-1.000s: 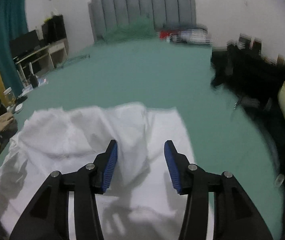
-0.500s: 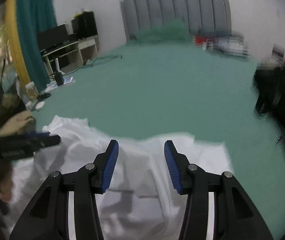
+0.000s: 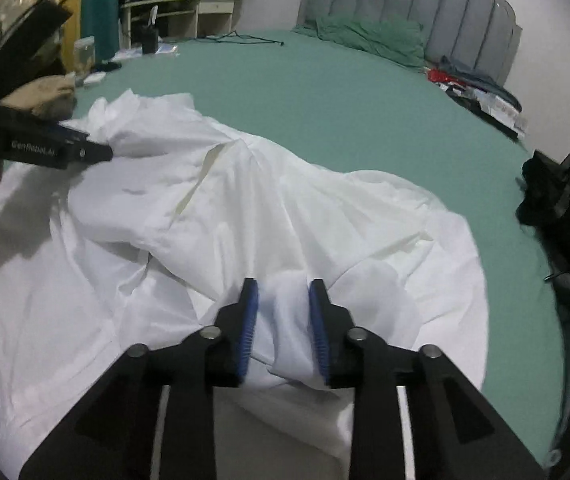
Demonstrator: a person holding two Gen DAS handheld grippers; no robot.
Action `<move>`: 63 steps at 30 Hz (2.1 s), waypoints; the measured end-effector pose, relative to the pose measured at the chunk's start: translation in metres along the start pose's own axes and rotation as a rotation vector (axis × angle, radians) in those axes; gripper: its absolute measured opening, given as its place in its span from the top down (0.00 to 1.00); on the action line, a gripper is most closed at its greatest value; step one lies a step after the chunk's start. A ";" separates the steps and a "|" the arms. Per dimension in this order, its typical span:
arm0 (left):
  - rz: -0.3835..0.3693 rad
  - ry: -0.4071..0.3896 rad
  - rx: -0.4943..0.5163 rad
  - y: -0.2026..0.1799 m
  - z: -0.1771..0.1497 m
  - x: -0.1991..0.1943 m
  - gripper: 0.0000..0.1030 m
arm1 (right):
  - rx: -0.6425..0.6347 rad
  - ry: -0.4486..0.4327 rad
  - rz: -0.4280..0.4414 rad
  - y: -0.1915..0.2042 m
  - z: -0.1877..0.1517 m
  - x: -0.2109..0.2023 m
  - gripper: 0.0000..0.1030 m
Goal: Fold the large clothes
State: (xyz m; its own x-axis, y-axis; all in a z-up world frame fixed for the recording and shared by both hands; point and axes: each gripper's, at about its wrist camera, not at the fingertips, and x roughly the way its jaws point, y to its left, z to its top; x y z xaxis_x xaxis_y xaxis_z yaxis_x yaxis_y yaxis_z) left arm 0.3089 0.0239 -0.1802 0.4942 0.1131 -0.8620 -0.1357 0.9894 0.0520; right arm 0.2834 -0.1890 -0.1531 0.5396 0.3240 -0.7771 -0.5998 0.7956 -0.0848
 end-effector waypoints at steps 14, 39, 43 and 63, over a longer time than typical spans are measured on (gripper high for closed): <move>-0.067 -0.166 0.017 -0.029 0.010 -0.056 0.52 | 0.188 -0.113 0.054 -0.030 0.015 -0.027 0.44; -0.065 -0.168 -0.005 -0.006 -0.035 -0.084 0.52 | 0.238 0.052 0.013 -0.008 0.006 -0.021 0.23; -0.037 -0.162 -0.043 0.025 -0.052 -0.107 0.52 | 0.254 0.042 -0.005 -0.009 -0.003 -0.044 0.23; 0.035 -0.016 -0.308 0.156 -0.156 -0.124 0.45 | 0.523 0.090 -0.111 -0.085 -0.111 -0.138 0.22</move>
State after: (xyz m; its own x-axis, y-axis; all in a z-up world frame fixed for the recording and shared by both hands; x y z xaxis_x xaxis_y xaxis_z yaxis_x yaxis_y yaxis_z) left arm 0.0927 0.1503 -0.1433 0.4980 0.1506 -0.8540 -0.4056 0.9109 -0.0759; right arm 0.1949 -0.3582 -0.1079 0.5163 0.1965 -0.8336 -0.1553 0.9787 0.1346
